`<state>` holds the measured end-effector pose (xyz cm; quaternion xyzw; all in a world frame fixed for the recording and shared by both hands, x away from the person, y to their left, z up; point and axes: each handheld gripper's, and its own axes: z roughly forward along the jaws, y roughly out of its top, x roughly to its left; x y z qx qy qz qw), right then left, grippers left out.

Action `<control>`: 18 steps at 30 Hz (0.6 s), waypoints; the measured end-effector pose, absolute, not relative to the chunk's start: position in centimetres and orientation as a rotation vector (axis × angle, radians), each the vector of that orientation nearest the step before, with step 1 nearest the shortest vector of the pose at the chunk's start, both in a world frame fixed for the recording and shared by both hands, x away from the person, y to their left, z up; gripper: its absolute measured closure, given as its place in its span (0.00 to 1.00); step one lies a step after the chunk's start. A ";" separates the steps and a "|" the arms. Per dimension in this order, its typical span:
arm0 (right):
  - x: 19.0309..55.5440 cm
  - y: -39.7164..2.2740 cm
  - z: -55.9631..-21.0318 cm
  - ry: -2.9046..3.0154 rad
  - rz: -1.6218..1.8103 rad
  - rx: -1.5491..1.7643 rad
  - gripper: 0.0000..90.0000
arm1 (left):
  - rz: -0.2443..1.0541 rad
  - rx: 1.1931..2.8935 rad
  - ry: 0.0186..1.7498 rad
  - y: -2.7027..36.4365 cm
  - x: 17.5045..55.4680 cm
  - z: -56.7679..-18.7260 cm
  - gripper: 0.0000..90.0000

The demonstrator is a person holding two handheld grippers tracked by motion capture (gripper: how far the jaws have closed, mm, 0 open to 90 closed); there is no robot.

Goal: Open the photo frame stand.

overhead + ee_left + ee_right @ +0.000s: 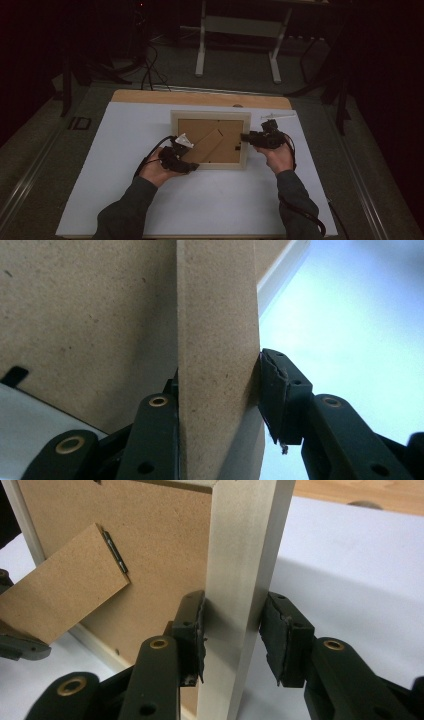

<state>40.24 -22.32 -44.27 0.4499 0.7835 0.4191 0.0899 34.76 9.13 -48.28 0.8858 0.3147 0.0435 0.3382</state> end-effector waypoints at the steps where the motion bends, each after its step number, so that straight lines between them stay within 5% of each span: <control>1: 40.2 -22.3 -44.2 2.328 1.247 1.334 0.69 | 0.121 2.307 0.827 9.1 34.8 -48.3 0.71; 18: 38.6 -22.2 -43.7 2.192 1.234 1.294 0.69 | 0.217 2.319 0.848 8.4 35.8 -48.1 0.73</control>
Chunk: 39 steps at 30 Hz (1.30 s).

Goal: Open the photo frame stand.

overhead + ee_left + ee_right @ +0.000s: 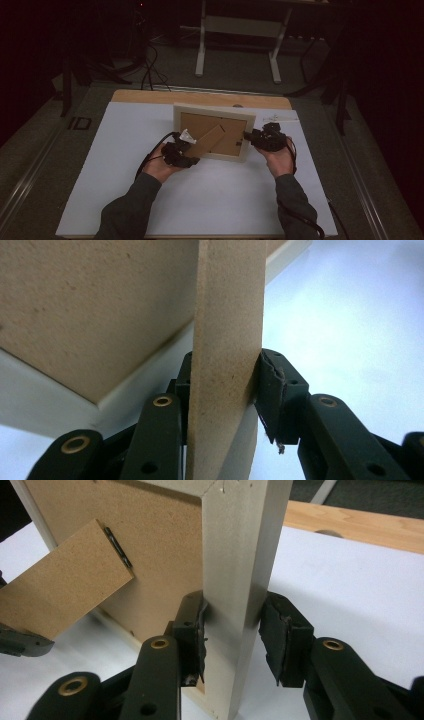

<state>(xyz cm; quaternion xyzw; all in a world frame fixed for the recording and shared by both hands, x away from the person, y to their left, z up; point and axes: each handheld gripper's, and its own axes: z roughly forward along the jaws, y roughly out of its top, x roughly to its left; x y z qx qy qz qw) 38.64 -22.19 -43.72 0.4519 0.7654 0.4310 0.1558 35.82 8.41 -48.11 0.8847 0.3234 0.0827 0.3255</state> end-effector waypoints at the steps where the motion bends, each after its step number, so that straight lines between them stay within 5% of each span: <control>1: 38.5 -22.2 -43.7 2.184 1.229 1.294 0.69 | 0.220 2.319 0.847 8.4 35.8 -48.1 0.73; 21: 36.5 -22.0 -43.6 2.097 1.201 1.281 0.69 | 0.277 2.331 0.848 7.9 36.8 -48.1 0.72; 22: 36.4 -22.1 -43.6 2.093 1.206 1.278 0.72 | 0.281 2.326 0.852 7.9 36.7 -48.1 0.72; 23: 36.3 -22.2 -43.5 2.075 1.210 1.287 0.93 | 0.291 2.309 0.865 8.0 36.7 -48.0 0.73; 39: 35.9 -22.7 -43.1 2.122 1.297 1.263 0.80 | 0.293 2.304 0.832 7.9 35.4 -49.0 0.79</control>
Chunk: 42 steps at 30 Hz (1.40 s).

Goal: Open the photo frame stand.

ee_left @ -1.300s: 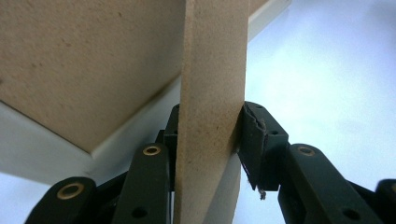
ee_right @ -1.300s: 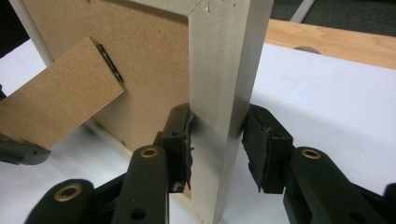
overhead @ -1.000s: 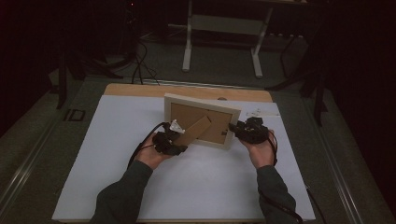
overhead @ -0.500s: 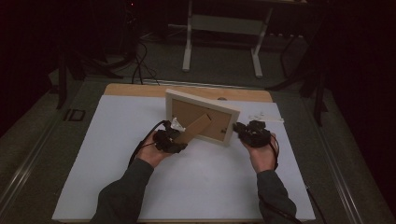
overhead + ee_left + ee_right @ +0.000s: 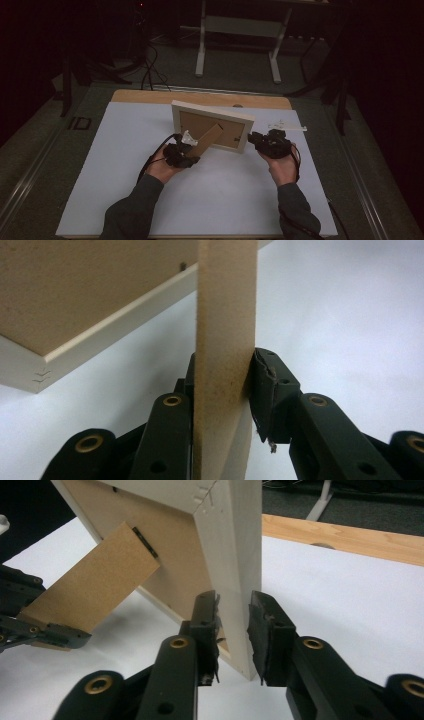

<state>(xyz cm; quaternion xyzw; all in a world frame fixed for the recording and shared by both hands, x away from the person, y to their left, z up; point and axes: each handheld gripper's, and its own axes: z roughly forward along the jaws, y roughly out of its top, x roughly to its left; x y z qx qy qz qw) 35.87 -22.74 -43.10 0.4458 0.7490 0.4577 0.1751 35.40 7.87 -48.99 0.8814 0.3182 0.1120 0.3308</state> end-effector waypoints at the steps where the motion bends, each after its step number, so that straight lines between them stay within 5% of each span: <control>1: 35.8 -22.7 -43.1 2.122 1.299 1.260 0.80 | 0.298 2.307 0.825 7.8 35.2 -48.9 0.79; 42: 33.2 -22.2 -44.6 2.189 1.318 1.191 0.75 | 0.248 2.274 0.773 7.8 31.1 -50.3 0.78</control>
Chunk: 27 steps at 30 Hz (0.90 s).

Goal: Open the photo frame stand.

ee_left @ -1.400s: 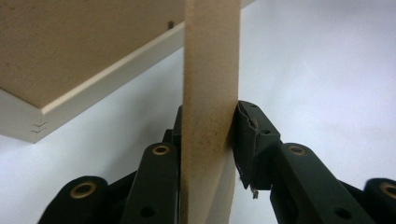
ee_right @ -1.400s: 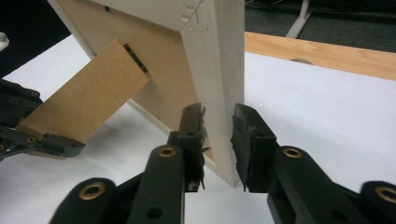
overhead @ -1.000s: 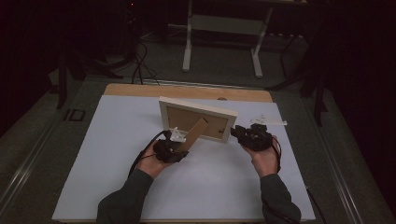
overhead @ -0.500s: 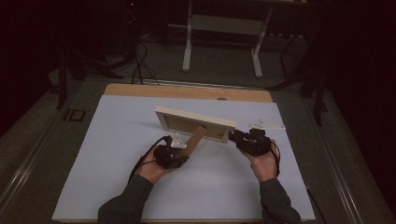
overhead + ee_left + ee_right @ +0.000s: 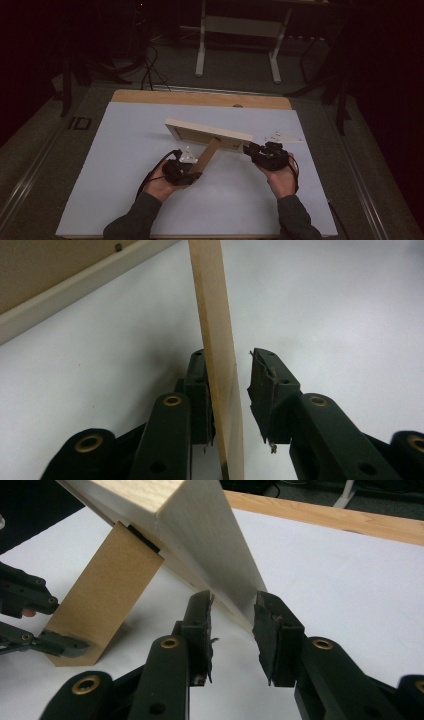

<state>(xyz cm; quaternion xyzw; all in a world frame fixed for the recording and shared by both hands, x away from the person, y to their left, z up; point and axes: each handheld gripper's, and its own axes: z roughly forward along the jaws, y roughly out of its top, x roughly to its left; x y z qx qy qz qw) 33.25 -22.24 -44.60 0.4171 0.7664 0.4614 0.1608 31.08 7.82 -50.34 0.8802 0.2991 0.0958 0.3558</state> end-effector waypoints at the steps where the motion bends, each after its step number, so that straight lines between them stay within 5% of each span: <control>1: 33.2 -22.3 -44.6 2.190 1.319 1.189 0.75 | 0.248 2.266 0.774 7.9 31.0 -50.3 0.77; 9: 32.4 -22.5 -45.7 2.199 1.304 1.190 0.73 | 0.230 2.222 0.789 8.7 30.8 -50.0 0.68; 27: 31.6 -22.8 -48.4 2.225 1.277 1.204 0.70 | 0.258 2.112 0.818 11.0 30.3 -48.2 0.67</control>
